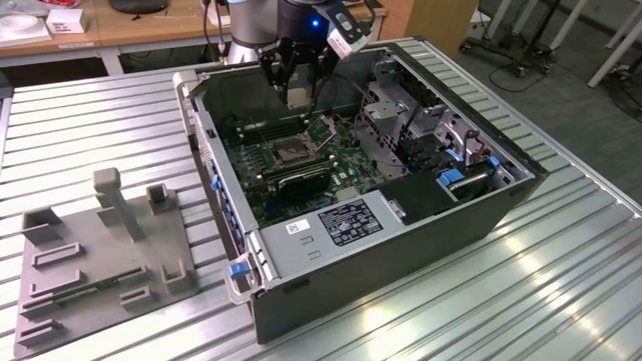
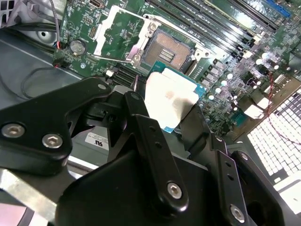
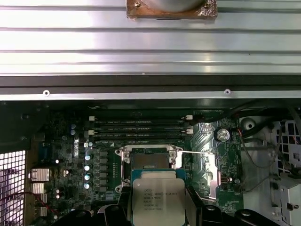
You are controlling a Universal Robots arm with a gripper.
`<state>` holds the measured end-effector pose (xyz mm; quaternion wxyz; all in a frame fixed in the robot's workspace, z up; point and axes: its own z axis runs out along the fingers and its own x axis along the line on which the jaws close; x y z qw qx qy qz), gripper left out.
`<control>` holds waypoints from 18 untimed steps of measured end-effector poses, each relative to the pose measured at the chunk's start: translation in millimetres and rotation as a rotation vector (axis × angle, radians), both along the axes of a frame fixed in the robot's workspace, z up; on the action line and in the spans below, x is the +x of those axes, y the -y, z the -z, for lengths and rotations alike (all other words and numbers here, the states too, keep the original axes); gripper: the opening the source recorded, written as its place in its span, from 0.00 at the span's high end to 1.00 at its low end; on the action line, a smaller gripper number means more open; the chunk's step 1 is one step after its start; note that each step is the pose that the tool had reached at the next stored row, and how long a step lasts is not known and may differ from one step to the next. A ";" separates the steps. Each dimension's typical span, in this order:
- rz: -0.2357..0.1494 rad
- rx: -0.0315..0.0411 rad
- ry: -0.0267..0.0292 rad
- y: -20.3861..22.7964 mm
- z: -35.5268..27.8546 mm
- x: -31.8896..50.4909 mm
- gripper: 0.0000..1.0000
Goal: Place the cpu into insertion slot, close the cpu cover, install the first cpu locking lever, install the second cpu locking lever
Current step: 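Place the cpu into insertion slot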
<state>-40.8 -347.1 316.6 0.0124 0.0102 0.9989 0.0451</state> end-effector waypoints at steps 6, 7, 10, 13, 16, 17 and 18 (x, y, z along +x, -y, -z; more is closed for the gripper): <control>0.000 0.0001 0.0001 0.0 0.5 0.0 0.46; 0.000 0.0000 0.0000 0.0 0.5 0.0 0.46; 0.000 0.0001 0.0000 0.0 0.5 0.0 0.46; 0.000 0.0004 0.0002 0.0 2.0 -0.7 0.46; 0.000 0.0001 0.0001 0.0 4.9 -1.9 0.46; 0.000 0.0000 0.0001 0.0 6.4 -2.2 0.46; 0.000 0.0000 0.0001 0.0 8.2 -2.4 0.46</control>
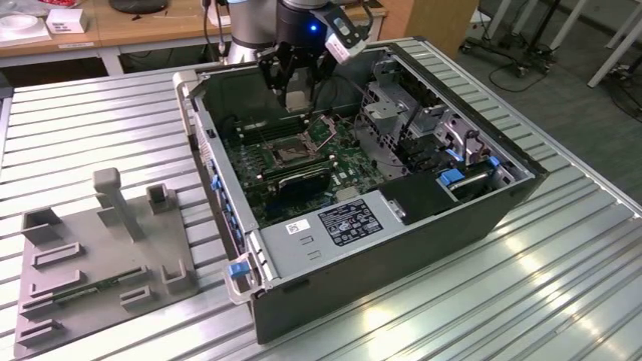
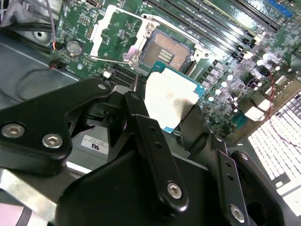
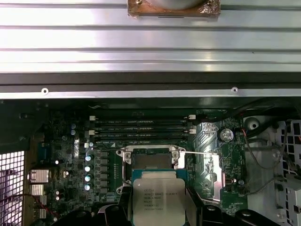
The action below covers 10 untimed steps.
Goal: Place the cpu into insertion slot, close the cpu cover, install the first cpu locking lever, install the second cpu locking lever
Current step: 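Place the cpu into insertion slot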
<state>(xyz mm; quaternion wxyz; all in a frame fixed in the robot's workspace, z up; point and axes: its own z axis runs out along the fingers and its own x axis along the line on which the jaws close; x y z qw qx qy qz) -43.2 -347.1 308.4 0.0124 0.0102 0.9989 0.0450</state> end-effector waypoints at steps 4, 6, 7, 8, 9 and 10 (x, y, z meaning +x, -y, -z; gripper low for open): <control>0.000 0.0001 0.0001 0.0 7.4 -0.9 0.46; 0.000 0.0001 0.0001 0.0 10.8 -1.2 0.46; 0.000 0.0001 0.0000 0.0 12.1 -1.3 0.46; 0.000 0.0000 0.0001 0.0 13.3 -1.5 0.46; 0.000 0.0000 0.0001 0.0 14.4 -1.7 0.46; 0.000 0.0000 0.0001 0.0 15.6 -1.9 0.46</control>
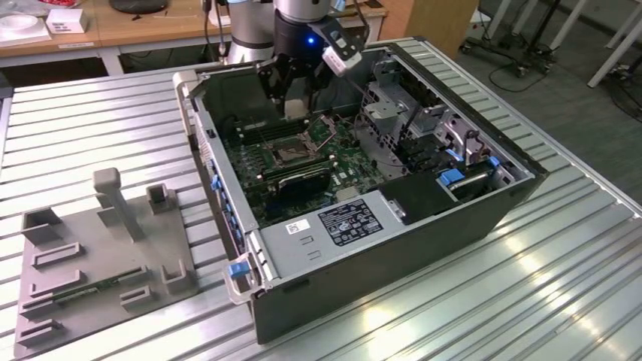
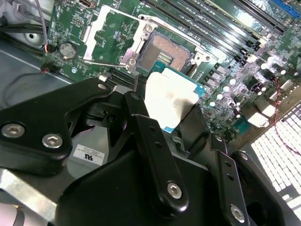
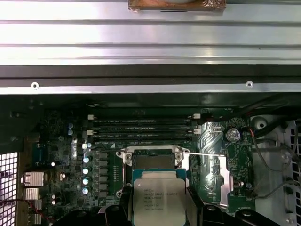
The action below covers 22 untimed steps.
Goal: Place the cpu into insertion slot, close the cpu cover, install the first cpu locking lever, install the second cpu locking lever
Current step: 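Place the cpu into insertion slot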
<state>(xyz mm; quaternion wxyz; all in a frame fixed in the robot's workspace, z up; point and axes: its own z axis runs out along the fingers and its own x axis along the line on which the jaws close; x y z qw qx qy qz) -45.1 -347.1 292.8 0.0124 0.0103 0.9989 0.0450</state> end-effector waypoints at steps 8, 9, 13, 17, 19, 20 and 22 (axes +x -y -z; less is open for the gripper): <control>0.000 0.0001 0.0003 0.0 3.0 -0.3 0.46; 0.000 0.0001 0.0003 0.0 3.0 -0.3 0.46; 0.011 0.0004 0.0005 -0.1 3.7 -0.3 0.46; 0.079 0.0002 0.0003 0.0 5.4 -0.3 0.46; 0.116 0.0001 0.0003 0.0 6.4 -0.3 0.46; 0.134 0.0001 0.0003 0.0 6.9 -0.3 0.46; 0.170 0.0001 0.0003 0.0 7.8 -0.3 0.46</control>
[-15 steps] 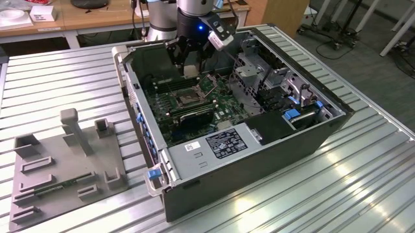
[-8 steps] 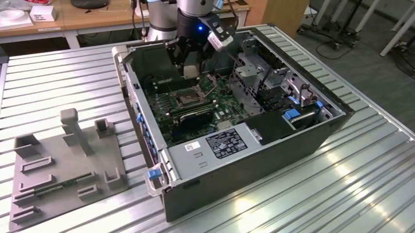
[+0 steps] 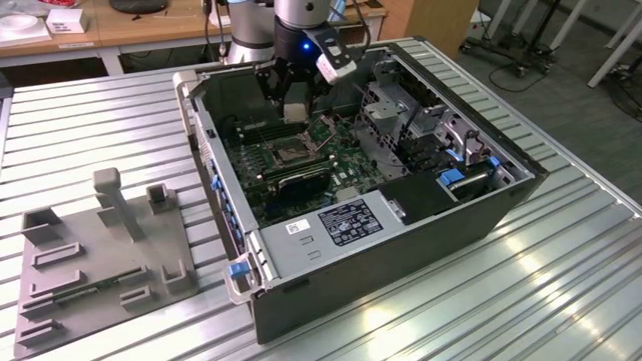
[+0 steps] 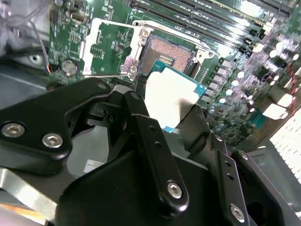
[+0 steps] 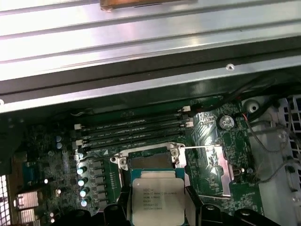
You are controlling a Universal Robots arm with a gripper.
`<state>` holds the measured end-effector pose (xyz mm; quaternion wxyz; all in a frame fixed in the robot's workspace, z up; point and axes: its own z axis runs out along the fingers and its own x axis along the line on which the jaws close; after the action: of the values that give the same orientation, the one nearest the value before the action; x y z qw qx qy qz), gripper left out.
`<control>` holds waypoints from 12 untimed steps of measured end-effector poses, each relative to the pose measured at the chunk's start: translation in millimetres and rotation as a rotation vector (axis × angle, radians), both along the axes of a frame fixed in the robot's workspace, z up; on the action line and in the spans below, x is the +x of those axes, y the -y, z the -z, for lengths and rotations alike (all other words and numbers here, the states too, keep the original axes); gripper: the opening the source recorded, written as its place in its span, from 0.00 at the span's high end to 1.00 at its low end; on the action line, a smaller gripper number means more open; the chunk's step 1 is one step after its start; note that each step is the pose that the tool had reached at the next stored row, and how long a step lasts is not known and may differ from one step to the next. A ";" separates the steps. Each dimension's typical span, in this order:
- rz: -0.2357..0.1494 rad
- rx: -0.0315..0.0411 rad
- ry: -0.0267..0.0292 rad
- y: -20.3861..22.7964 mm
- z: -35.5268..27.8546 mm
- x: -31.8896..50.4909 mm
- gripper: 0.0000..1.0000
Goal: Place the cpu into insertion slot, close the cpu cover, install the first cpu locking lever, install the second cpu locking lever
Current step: 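Place the cpu into insertion slot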
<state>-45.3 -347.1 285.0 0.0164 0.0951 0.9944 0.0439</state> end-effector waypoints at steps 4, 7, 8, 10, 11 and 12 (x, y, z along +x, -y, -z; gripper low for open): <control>0.073 -0.0001 0.0000 0.0 1.9 0.0 0.46; 0.128 -0.0001 0.0000 0.0 3.4 0.0 0.46; 0.146 -0.0001 0.0000 0.0 3.8 0.0 0.46; 0.183 0.0000 0.0000 0.0 4.8 0.0 0.46; 0.201 0.0000 0.0000 0.0 5.3 0.0 0.46; 0.219 0.0000 0.0000 0.0 5.7 0.0 0.46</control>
<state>-45.4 -347.1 279.3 0.0211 0.2030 0.9781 0.0418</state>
